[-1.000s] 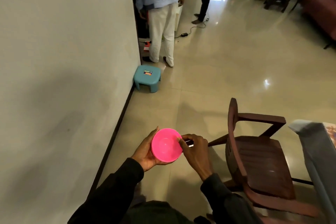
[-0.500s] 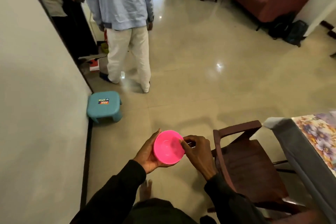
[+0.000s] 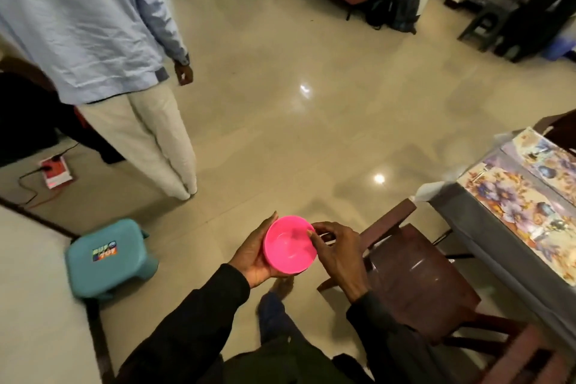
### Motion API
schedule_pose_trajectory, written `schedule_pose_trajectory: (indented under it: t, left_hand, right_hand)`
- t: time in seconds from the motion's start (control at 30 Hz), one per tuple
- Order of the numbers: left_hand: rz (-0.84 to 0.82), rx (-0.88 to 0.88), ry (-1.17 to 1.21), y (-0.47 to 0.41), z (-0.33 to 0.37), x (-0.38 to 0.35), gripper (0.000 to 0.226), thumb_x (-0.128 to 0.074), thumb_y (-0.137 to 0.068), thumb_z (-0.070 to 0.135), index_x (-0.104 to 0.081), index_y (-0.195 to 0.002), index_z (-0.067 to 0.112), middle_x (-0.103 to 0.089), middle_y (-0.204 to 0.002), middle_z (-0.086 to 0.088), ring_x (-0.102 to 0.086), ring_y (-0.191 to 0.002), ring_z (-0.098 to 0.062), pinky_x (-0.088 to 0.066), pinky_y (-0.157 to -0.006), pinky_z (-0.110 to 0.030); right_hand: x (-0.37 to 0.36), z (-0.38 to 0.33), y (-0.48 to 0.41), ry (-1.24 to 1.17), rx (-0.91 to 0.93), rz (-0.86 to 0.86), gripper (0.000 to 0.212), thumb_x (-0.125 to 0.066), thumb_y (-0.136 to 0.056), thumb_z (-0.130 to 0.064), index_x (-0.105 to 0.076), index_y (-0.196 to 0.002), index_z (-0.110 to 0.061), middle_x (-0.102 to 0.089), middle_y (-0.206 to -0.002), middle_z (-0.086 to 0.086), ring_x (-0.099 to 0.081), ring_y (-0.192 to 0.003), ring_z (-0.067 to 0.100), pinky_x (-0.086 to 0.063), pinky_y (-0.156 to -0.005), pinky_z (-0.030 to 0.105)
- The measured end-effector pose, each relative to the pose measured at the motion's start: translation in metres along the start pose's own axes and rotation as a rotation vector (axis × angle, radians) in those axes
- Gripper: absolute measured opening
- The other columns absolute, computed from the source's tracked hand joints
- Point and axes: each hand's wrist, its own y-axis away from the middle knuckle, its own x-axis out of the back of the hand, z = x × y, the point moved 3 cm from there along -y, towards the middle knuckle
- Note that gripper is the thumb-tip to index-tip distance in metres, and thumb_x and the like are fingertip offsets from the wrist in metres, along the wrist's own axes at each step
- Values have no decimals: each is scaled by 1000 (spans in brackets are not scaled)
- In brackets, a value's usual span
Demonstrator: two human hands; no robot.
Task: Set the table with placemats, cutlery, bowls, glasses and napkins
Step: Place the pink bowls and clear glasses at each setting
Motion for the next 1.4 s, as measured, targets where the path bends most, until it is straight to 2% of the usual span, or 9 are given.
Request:
schedule_pose_trajectory:
  t: [0.1, 0.27, 0.4, 0.5, 0.6, 0.93, 1.1, 1.23, 1.4]
  left_hand:
    - [-11, 57, -75, -43, 35, -18, 76, -88, -74, 50, -62, -137, 17, -58, -138, -28, -54, -125, -54, -41, -99, -77]
    - [-47, 130, -136, -102, 94, -65, 62, -79, -85, 48, -63, -134, 14, -60, -134, -29, -55, -123, -53, -41, -100, -76]
    - [-87, 176, -162, -146, 131, -109, 63, -78, -85, 48, -63, -135, 13, -59, -136, -29, -54, -125, -53, -38, -103, -76]
    - [-120, 227, -171, -178, 147, -140, 60, -78, -86, 47, -65, -134, 12, -59, -136, -29, -54, -125, -53, -37, -103, -76]
    - [-148, 293, -221, -212, 157, -173, 60, -79, -85, 46, -66, -133, 12, -59, -137, -28, -53, -126, -53, -36, -105, -75]
    - [-262, 504, -399, -340, 174, -294, 63, -78, -85, 48, -64, -135, 14, -54, -142, -27, -50, -129, -52, -37, -105, -73]
    - [-349, 620, -558, -408, 187, -373, 66, -77, -85, 50, -61, -139, 15, -54, -143, -26, -50, -129, -52, -37, -105, -74]
    - [-439, 699, -696, -448, 194, -435, 61, -74, -86, 51, -64, -136, 17, -56, -143, -25, -52, -129, -52, -39, -104, -74]
    - [-476, 741, -831, -488, 183, -491, 59, -74, -86, 50, -65, -135, 18, -59, -139, -24, -54, -125, -52, -40, -101, -76]
  right_hand:
    - [1, 12, -45, -19, -39, 52, 17, -70, -94, -38, -79, -107, -29, -72, -93, -20, -67, -80, -1, -57, -67, 16]
    - [15, 19, -123, -54, -84, 121, 20, -69, -94, -40, -80, -104, -25, -73, -93, -15, -68, -78, 0, -59, -67, 21]
    - [35, 26, -182, -51, -124, 192, 25, -69, -94, -40, -80, -105, -20, -74, -94, -11, -66, -77, -2, -53, -67, 13]
    - [54, 34, -211, -49, -162, 250, 35, -65, -92, -48, -80, -106, -19, -76, -96, -6, -67, -79, 2, -58, -71, 22]
    - [76, 48, -236, -34, -217, 324, 24, -69, -95, -37, -81, -103, -18, -77, -94, -3, -67, -79, 4, -59, -72, 26]
    - [158, 96, -319, 49, -390, 524, 21, -71, -94, -33, -81, -100, -15, -77, -90, -3, -66, -78, 5, -44, -68, 7]
    - [203, 118, -369, 53, -514, 663, 24, -71, -93, -37, -81, -98, -16, -77, -91, -4, -65, -77, 5, -42, -66, 7]
    - [239, 135, -401, 2, -587, 770, 23, -71, -93, -37, -81, -93, -16, -77, -84, -4, -68, -76, 6, -56, -69, 27]
    - [266, 159, -421, 32, -665, 902, 34, -66, -96, -35, -76, -82, -6, -72, -74, 10, -67, -70, 23, -56, -63, 45]
